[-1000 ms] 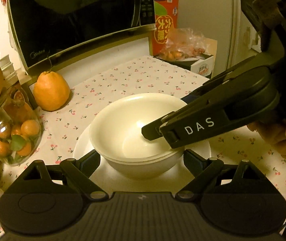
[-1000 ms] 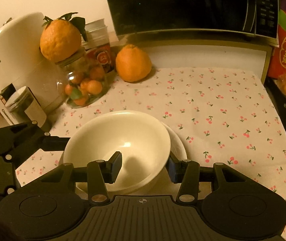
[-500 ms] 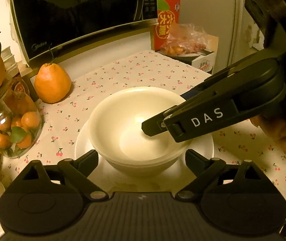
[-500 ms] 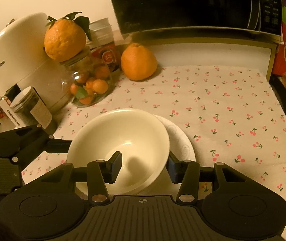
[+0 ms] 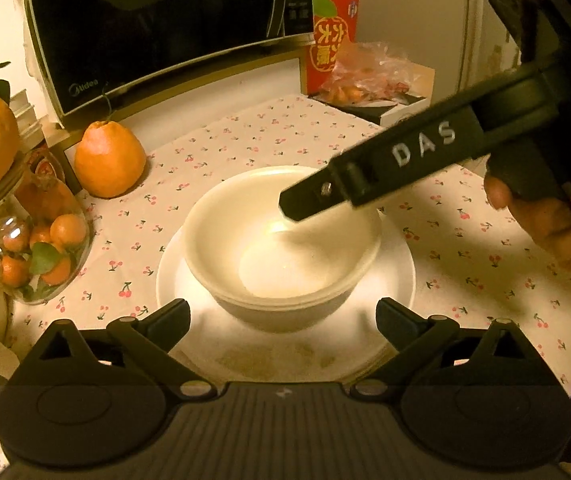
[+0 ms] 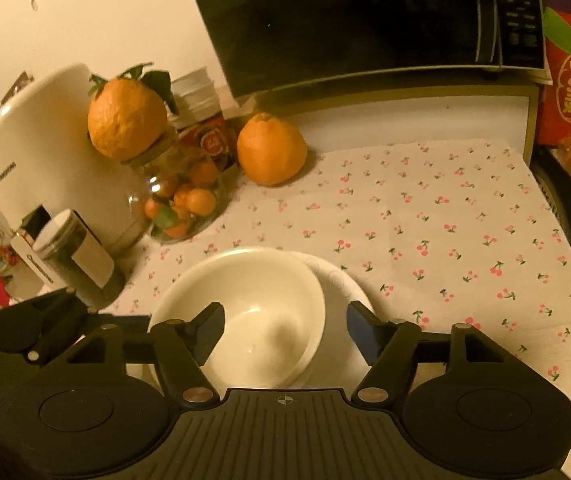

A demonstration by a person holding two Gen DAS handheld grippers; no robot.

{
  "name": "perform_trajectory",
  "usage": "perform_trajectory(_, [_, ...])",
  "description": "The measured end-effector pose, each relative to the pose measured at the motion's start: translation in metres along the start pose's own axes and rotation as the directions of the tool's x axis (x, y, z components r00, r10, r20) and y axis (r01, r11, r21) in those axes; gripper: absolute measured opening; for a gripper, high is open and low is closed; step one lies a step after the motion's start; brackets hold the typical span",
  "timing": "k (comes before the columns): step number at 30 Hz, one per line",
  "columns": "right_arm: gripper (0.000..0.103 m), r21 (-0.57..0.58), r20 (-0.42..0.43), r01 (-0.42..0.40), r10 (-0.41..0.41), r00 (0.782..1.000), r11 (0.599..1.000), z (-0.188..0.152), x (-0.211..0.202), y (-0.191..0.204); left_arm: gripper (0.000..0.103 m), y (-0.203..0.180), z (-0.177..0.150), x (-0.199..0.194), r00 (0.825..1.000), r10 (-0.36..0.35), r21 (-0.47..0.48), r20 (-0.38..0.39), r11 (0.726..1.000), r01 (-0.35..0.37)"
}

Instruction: Organize plates and bowls

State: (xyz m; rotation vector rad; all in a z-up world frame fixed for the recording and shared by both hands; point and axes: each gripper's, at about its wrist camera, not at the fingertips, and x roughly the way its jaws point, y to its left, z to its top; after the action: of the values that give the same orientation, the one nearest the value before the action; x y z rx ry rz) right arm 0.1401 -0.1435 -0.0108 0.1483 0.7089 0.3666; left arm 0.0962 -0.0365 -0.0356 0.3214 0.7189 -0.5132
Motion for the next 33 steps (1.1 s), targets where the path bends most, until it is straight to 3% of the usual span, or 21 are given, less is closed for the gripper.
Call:
perform_trajectory(6, [0.076, 0.028, 0.025, 0.017, -0.018, 1.000, 0.999, -0.001, -0.018, -0.015, 0.101, 0.001, -0.005, -0.017, 1.000, 0.007, -0.015, 0.016, 1.000, -0.006])
perform_trajectory(10, [0.080, 0.023, 0.030, 0.045, -0.046, 0.998, 0.999, -0.005, -0.033, -0.025, 0.102, 0.005, -0.009, -0.031, 0.999, 0.025, -0.099, 0.030, 0.995, -0.022])
perform_trajectory(15, [0.085, 0.029, 0.022, 0.113, -0.113, 0.993, 0.993, -0.010, -0.050, -0.027, 0.103, -0.001, -0.006, -0.046, 0.993, 0.113, -0.158, 0.023, 0.982, -0.108])
perform_trajectory(24, [0.100, 0.029, 0.027, 0.167, -0.167, 0.986, 0.986, -0.023, -0.084, -0.006, 0.103, -0.014, -0.011, -0.066, 0.977, 0.211, -0.279, -0.025, 0.937, -0.210])
perform_trajectory(33, [0.101, 0.020, -0.041, 0.217, -0.216, 0.976, 0.976, -0.053, -0.094, 0.023, 0.103, -0.019, -0.024, -0.083, 0.965, 0.255, -0.403, -0.066, 0.878, -0.259])
